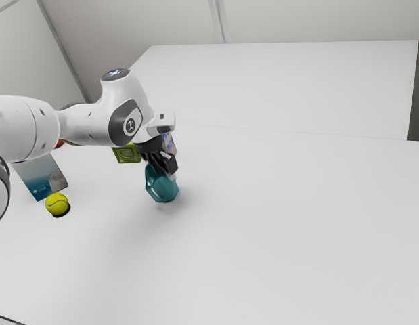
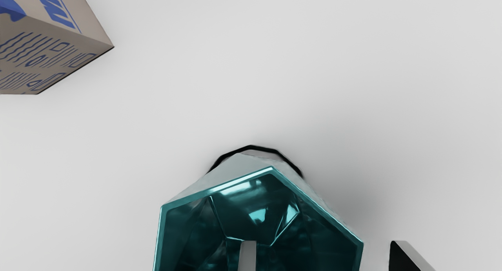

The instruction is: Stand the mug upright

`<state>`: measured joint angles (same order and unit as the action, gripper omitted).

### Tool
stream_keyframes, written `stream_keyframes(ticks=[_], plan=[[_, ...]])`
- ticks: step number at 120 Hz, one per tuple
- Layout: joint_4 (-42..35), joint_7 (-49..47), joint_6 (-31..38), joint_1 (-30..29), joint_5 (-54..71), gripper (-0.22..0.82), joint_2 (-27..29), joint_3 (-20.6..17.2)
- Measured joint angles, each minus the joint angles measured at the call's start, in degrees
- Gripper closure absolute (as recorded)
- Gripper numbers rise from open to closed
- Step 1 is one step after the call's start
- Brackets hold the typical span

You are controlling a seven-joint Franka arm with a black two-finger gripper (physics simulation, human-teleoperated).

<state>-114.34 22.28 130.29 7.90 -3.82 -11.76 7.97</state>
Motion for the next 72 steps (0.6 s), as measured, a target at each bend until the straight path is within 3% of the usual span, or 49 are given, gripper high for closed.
stream_keyframes(ticks=[36, 62, 72], plan=[[1.92, -0.63, -1.55, 0.11, -0.19, 0.07, 5.69, -1.83], [26.41, -1.95, -17.82, 0.09, -0.64, 0.02, -1.08, -1.33], [32.19, -2.98, -24.51, -0.37, -0.46, 0.02, -3.5, -1.16]])
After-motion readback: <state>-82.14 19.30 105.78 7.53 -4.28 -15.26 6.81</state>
